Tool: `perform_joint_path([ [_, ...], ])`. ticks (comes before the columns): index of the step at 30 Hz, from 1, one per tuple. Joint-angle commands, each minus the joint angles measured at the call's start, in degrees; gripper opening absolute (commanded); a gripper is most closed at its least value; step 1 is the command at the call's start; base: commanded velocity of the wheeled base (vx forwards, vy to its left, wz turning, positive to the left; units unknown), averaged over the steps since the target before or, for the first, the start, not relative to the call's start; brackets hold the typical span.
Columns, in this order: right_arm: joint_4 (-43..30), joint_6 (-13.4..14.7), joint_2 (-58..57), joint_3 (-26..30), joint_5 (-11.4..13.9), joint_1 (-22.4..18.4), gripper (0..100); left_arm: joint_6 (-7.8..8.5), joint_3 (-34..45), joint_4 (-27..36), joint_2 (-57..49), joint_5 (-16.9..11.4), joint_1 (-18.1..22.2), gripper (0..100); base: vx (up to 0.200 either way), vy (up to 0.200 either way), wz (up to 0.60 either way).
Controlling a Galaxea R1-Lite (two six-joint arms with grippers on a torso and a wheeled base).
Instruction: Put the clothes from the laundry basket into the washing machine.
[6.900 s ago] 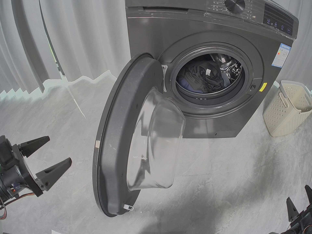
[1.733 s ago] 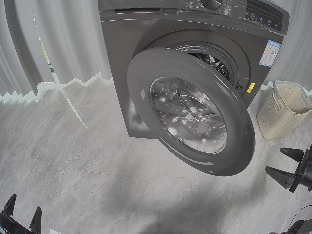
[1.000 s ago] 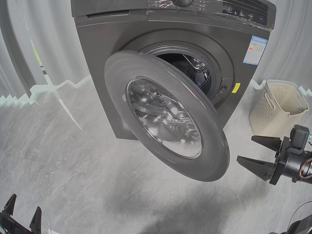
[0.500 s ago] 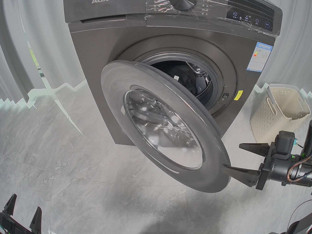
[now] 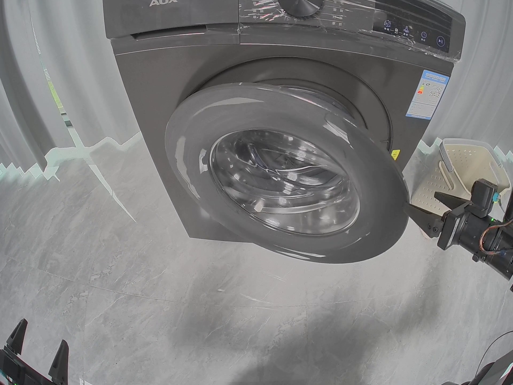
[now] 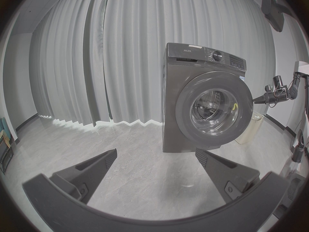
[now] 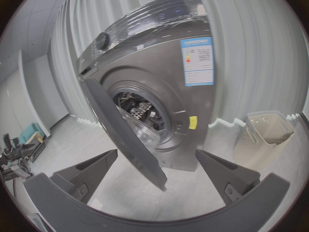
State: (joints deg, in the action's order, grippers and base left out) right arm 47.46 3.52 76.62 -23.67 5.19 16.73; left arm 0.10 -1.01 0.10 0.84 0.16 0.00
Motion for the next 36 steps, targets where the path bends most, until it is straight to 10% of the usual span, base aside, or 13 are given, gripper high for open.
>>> perform_joint_path([
  [1, 0.2, -0.5, -1.6, 2.9, -0.1, -0.9, 100, -0.01, 1.0, 0.0, -0.8, 0.0, 0.0, 100, 0.000, 0.000, 0.00],
  [11, 0.9, 0.3, -2.0, 10.2, 0.3, 13.6, 100, 0.08, 1.0, 0.0, -0.8, 0.0, 0.0, 100, 0.120, 0.000, 0.00],
  [36, 9.0, 1.2, 5.4, 4.4, 0.5, 11.1, 100, 0.08, 1.0, 0.0, -0.8, 0.0, 0.0, 100, 0.072, 0.000, 0.00],
])
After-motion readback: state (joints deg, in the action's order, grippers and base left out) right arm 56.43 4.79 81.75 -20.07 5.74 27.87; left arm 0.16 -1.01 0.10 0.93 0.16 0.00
